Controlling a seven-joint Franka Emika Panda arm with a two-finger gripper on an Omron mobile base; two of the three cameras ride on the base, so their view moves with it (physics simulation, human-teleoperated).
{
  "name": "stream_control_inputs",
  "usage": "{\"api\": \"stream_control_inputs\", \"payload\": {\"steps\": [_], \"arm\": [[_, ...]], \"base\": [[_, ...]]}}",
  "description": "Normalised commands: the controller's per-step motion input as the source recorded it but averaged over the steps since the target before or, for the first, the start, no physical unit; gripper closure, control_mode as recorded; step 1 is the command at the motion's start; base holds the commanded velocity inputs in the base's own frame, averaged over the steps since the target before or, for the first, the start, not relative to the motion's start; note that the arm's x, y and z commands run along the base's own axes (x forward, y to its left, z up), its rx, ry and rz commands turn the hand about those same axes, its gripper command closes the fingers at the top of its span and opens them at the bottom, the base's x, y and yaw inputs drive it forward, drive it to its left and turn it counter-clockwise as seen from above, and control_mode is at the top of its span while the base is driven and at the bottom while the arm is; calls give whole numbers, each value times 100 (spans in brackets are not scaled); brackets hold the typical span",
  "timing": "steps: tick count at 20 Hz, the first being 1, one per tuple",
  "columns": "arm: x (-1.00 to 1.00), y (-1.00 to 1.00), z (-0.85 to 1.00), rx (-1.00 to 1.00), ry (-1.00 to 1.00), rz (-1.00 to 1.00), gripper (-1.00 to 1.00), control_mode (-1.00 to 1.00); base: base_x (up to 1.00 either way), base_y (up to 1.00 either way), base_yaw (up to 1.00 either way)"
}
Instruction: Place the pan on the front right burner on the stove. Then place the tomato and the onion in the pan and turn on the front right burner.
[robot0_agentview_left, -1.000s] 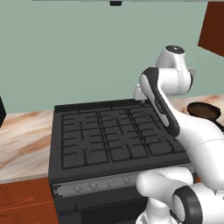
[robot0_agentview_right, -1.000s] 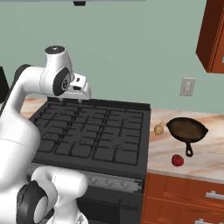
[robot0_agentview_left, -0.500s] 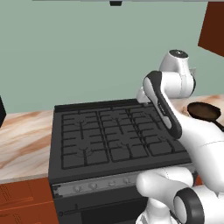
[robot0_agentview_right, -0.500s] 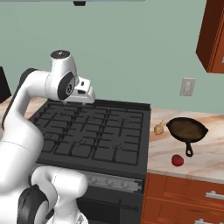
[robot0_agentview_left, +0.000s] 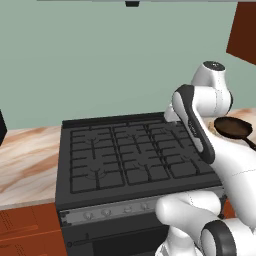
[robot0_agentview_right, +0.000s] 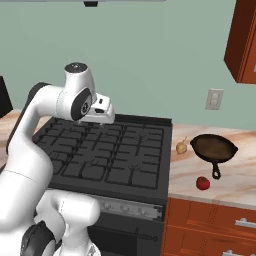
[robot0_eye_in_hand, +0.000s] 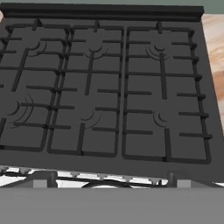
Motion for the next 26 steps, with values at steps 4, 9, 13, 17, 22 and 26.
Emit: {"api": "stream_control_inputs", "payload": {"steps": [4,9,13,17,22,26], "arm": [[-20,-25,-19,0,0,0,-100,-100],[-13,-19,-6,-1,0,0,-100,-100],[-15,-19,-5,-1,0,0,-100,-100],[-6,-17,-1,0,0,0,-100,-100],[0,-8,0,0,0,0,-100,-100],[0,-6,0,0,0,0,-100,-100]], "base": [[0,0,0],[0,0,0],[0,0,0],[0,0,0],[0,0,0],[0,0,0]]}}
